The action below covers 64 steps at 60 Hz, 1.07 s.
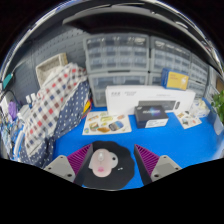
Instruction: Arrange mouse
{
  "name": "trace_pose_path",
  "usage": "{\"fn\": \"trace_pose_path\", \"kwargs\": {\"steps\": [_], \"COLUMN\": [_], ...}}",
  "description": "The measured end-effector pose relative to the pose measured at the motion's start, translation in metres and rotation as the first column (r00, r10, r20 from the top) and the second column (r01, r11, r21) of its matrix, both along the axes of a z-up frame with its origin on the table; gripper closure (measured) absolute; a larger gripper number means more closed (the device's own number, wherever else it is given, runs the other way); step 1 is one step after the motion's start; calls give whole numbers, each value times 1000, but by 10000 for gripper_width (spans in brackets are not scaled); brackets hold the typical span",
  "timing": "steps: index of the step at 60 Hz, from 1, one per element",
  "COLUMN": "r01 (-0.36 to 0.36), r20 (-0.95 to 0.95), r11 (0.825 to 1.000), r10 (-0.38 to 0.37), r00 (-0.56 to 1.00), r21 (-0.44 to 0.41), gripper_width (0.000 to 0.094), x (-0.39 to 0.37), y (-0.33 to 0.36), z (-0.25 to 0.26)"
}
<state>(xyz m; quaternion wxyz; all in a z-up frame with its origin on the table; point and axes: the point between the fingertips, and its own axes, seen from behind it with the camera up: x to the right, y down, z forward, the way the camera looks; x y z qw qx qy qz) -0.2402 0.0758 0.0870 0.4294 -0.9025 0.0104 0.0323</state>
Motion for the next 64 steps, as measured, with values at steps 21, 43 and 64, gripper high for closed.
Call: {"fn": "trace_pose_path", "kwargs": {"steps": [21, 43, 64], "r01": [25, -41, -17], "r20": [46, 72, 46], "r11": [995, 996, 997], "r10": [-30, 35, 13], "r00": [999, 997, 999], "r21": [101, 82, 81], "gripper_width": [111, 133, 133], "x": [149, 296, 352], "y": [-50, -118, -136], "z": [99, 103, 97]}}
